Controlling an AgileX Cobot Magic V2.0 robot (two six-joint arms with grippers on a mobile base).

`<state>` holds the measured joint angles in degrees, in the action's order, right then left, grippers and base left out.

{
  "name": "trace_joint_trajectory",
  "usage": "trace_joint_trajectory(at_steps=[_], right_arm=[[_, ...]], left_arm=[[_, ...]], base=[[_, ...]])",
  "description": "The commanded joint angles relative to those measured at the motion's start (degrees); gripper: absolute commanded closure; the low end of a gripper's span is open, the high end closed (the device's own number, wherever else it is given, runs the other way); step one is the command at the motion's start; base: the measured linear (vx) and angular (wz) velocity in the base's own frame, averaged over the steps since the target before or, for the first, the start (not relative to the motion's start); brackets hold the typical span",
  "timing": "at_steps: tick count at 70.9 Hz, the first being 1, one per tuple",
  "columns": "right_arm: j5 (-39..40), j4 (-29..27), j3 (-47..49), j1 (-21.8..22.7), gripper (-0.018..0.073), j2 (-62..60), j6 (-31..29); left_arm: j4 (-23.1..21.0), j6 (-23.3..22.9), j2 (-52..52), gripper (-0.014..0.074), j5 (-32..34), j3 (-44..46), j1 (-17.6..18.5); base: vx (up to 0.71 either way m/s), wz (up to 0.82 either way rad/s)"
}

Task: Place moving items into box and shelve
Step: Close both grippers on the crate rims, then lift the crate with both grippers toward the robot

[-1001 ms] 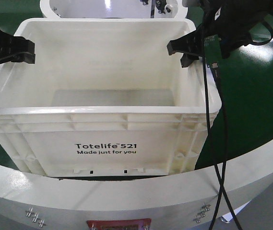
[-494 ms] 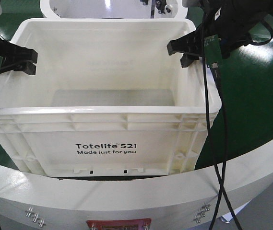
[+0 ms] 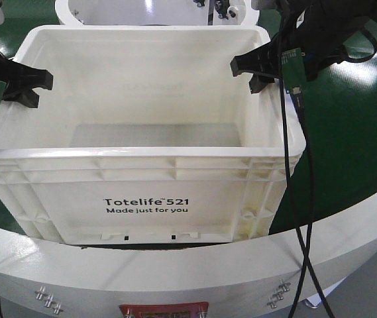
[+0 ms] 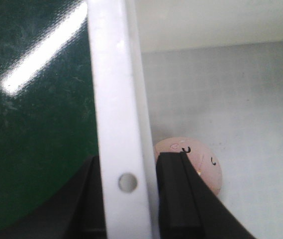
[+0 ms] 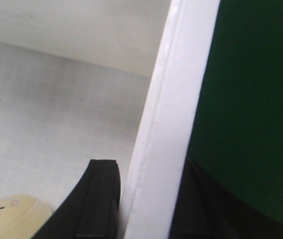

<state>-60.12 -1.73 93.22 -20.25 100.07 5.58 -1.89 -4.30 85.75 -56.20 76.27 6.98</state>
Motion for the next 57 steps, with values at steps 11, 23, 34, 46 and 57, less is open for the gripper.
trace_joint_trajectory(at_steps=[11, 23, 34, 46, 57], right_arm=[[4.1, -1.4, 1.9, -0.1, 0.0566, -2.9, -3.1], [5.2, -1.3, 2.3, -0.1, 0.0566, -3.8, -3.1], [6.0, -1.1, 2.3, -0.1, 0.0566, -4.7, -3.1], [7.2, -0.7, 2.3, -0.1, 0.0566, -4.8, -3.1], [8.2, -0.2, 2.3, -0.1, 0.0566, -4.8, -3.1]], left_arm=[[0.6, -0.1, -2.6, 0.0605, 4.3, 1.9, 0.0], [-0.5, -0.1, -3.8, 0.0605, 5.9, 1.9, 0.0], [-0.9, -0.1, -4.7, 0.0603, 9.2, 1.9, 0.0], [-0.9, -0.1, -4.8, 0.0603, 10.3, 1.9, 0.0], [-0.8, 0.3, -4.8, 0.0603, 11.5, 1.9, 0.0]], base=[[0.00, 0.00], [0.00, 0.00], [0.00, 0.00], [0.00, 0.00], [0.00, 0.00]])
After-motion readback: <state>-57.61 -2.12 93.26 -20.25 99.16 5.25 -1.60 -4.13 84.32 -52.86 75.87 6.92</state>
